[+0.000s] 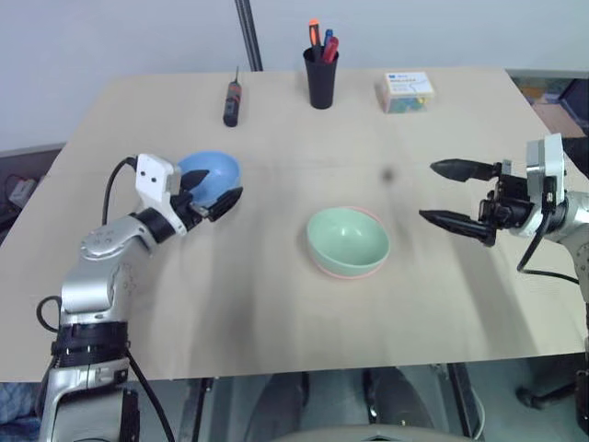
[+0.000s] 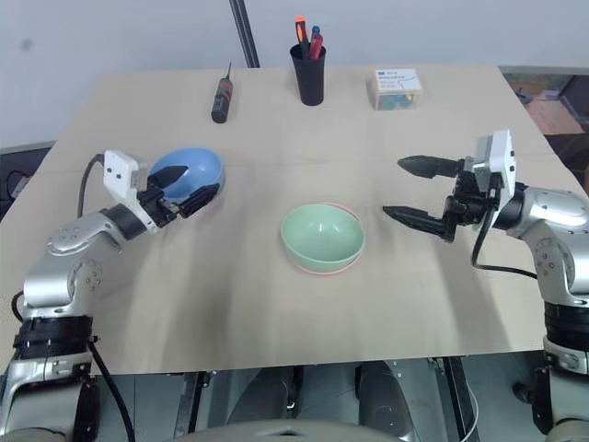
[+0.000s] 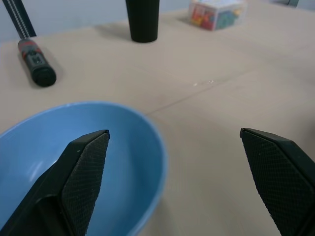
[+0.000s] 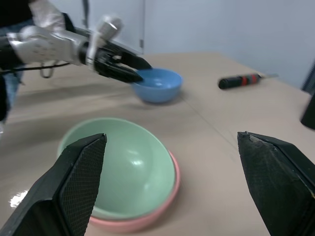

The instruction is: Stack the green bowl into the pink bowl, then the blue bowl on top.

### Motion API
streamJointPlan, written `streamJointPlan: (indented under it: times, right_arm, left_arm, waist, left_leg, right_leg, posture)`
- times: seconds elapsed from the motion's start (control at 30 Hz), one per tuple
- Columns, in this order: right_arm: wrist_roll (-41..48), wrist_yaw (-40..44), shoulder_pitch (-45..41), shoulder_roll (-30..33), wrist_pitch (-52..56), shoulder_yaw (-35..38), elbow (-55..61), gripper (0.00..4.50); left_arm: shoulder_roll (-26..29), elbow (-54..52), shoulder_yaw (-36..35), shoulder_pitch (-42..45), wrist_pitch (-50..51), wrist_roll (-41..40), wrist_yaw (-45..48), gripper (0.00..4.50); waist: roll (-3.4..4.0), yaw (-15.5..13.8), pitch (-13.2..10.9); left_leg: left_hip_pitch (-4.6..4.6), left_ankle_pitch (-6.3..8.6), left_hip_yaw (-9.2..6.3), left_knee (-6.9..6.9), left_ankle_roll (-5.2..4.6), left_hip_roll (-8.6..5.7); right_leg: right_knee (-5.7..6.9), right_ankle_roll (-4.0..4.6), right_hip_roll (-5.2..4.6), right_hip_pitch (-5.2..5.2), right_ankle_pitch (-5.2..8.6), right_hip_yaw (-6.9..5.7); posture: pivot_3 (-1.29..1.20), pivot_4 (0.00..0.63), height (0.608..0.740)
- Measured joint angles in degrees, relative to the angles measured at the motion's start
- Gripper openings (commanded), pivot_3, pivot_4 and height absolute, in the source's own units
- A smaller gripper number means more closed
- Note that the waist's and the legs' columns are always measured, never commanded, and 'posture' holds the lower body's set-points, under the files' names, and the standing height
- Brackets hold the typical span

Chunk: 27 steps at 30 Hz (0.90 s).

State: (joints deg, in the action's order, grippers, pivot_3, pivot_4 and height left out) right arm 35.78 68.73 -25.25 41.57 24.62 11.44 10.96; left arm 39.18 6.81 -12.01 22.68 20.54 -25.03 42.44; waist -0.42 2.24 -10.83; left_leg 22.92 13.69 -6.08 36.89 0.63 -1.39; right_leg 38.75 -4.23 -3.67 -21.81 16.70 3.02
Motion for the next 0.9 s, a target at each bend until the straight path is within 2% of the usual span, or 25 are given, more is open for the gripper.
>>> streamJointPlan:
  times: [0.2, 0.3, 0.33, 0.4, 0.43, 0.47, 0.5, 0.67, 0.9]
  right_arm:
    - [0.18, -0.32, -0.40, 0.01, 0.05, -1.67, 1.49, 4.45]
    - [0.75, -0.70, -1.14, 0.03, 0.21, -2.03, 2.56, 4.45]
    - [0.81, -0.84, -1.25, 0.02, 0.21, -2.15, 2.84, 4.50]
    - [0.96, -1.24, -1.27, 0.01, 0.26, -2.29, 2.89, 4.50]
    - [1.14, -1.69, -1.26, 0.01, 0.32, -2.48, 2.96, 4.50]
    - [1.25, -1.81, -1.25, 0.01, 0.34, -2.57, 3.45, 4.50]
    - [1.25, -1.81, -1.25, 0.01, 0.34, -2.57, 3.46, 4.50]
    - [1.36, -1.96, 0.29, 0.13, 0.23, -2.55, 3.86, 4.50]
    - [1.25, -1.77, 0.75, 1.05, -0.10, -2.47, 3.75, 4.50]
  left_arm:
    - [1.30, 8.16, 2.18, 5.05, -0.70, 3.78, 2.95, 4.50]
    - [1.48, 12.26, 5.44, 7.12, -2.36, 6.48, 5.61, 4.50]
    - [1.47, 14.61, 6.58, 8.19, -3.09, 7.74, 6.54, 4.10]
    - [1.48, 17.34, 7.61, 9.58, -4.20, 9.17, 7.07, 3.75]
    - [1.49, 19.95, 8.17, 11.22, -5.06, 10.37, 7.71, 3.35]
    - [1.81, 21.41, 8.36, 12.29, -5.93, 11.42, 8.80, 2.34]
    - [1.82, 21.42, 8.36, 12.29, -5.93, 11.43, 8.80, 2.34]
    - [1.94, 24.92, 8.80, 14.87, -7.79, 13.19, 10.72, 0.05]
    - [2.12, 25.83, 9.26, 16.59, -9.90, 14.32, 13.74, 0.05]
  waist:
    - [0.00, -0.06, 0.00]
    - [0.00, -0.05, 0.00]
    - [0.00, -0.04, 0.00]
    - [0.00, -0.02, 0.00]
    - [0.00, -0.03, 0.00]
    - [0.00, 0.03, 0.00]
    - [0.00, 0.04, 0.00]
    - [-0.01, 0.00, 0.00]
    - [0.00, -0.08, 0.00]
  left_leg:
    - [0.02, 0.00, -0.10, 0.01, 0.00, 0.00]
    - [0.01, 0.00, -0.10, 0.01, 0.01, -0.01]
    - [0.02, 0.00, -0.09, 0.01, 0.01, -0.01]
    - [0.02, 0.00, -0.09, 0.02, 0.01, -0.01]
    - [0.04, -0.01, -0.09, 0.04, 0.01, -0.02]
    - [0.06, 0.00, -0.10, 0.07, 0.00, -0.01]
    - [0.06, 0.00, -0.10, 0.07, 0.00, -0.01]
    - [0.08, 0.00, -0.09, 0.12, 0.00, -0.02]
    - [0.10, 0.00, -0.08, 0.22, 0.00, -0.03]
  right_leg:
    - [0.01, 0.00, 0.00, -0.01, 0.00, -0.02]
    - [0.02, 0.00, 0.00, -0.01, 0.00, -0.03]
    - [0.03, 0.00, 0.01, -0.01, 0.00, -0.04]
    - [0.04, 0.00, 0.01, -0.01, 0.00, -0.05]
    - [0.05, 0.00, 0.01, -0.02, 0.00, -0.06]
    - [0.05, 0.00, 0.01, -0.04, 0.00, -0.04]
    - [0.05, 0.00, 0.01, -0.04, 0.00, -0.04]
    - [0.08, -0.01, 0.01, -0.03, 0.00, -0.08]
    - [0.12, -0.01, 0.01, 0.00, 0.00, -0.13]
  posture:
    - [0.00, 0.150, 0.740]
    - [0.00, 0.150, 0.740]
    - [0.00, 0.150, 0.740]
    - [0.00, 0.150, 0.740]
    - [0.00, 0.150, 0.740]
    - [0.00, 0.150, 0.740]
    - [0.00, 0.150, 0.740]
    - [0.00, 0.150, 0.740]
    - [0.00, 0.150, 0.740]
